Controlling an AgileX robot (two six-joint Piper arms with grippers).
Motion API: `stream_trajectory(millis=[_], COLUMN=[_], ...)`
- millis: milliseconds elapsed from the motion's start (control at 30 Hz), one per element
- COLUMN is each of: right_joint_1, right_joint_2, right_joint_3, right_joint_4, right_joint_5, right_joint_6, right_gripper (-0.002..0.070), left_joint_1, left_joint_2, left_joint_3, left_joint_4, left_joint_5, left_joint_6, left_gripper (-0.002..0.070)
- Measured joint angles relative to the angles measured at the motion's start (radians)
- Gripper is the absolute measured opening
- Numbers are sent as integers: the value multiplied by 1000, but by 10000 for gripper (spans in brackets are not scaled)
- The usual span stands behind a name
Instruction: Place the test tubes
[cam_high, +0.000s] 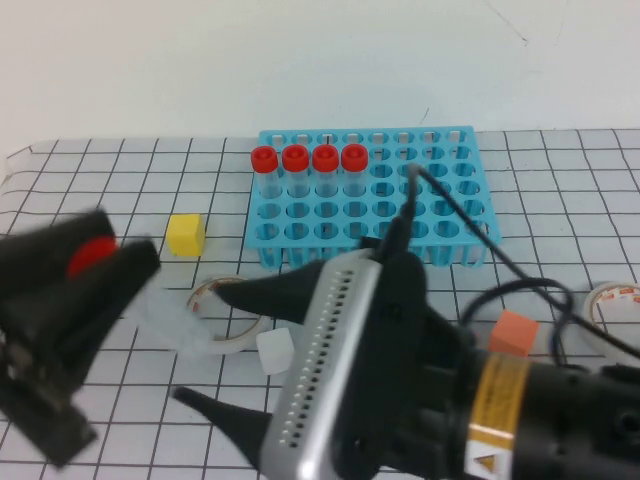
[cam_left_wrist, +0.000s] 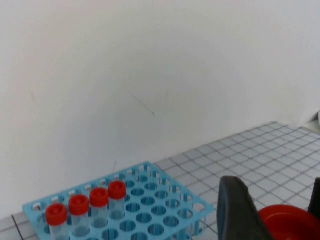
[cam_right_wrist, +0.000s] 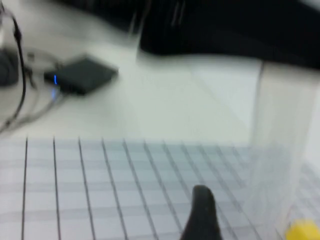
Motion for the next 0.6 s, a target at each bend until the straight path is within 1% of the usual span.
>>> stream_trajectory(millis=[100,200,300,433,500,600], right_joint_1=[0,0,0,0,0,0], right_joint_2=[-63,-143,-226,-331,-384,-453], right_joint_3=[0,0,0,0,0,0], right_joint_4=[76,96,98,96,93,86], right_joint_5=[161,299,435,630,731,871], right_joint_6=[-85,-152,-180,-204,-206,-156], right_gripper=[488,423,307,95,39,11], left_joint_1=[0,0,0,0,0,0], left_joint_2=[68,158,272,457,544,676], left_joint_3=[-57,-120,-192,-299,-360,-445], left_joint_4=[-94,-127,-135,-135,-135,-135], left_joint_5=[-5,8,84,205,227,228], left_joint_6=[131,276,391,497,515,523], left_gripper=[254,254,254,254,254,254])
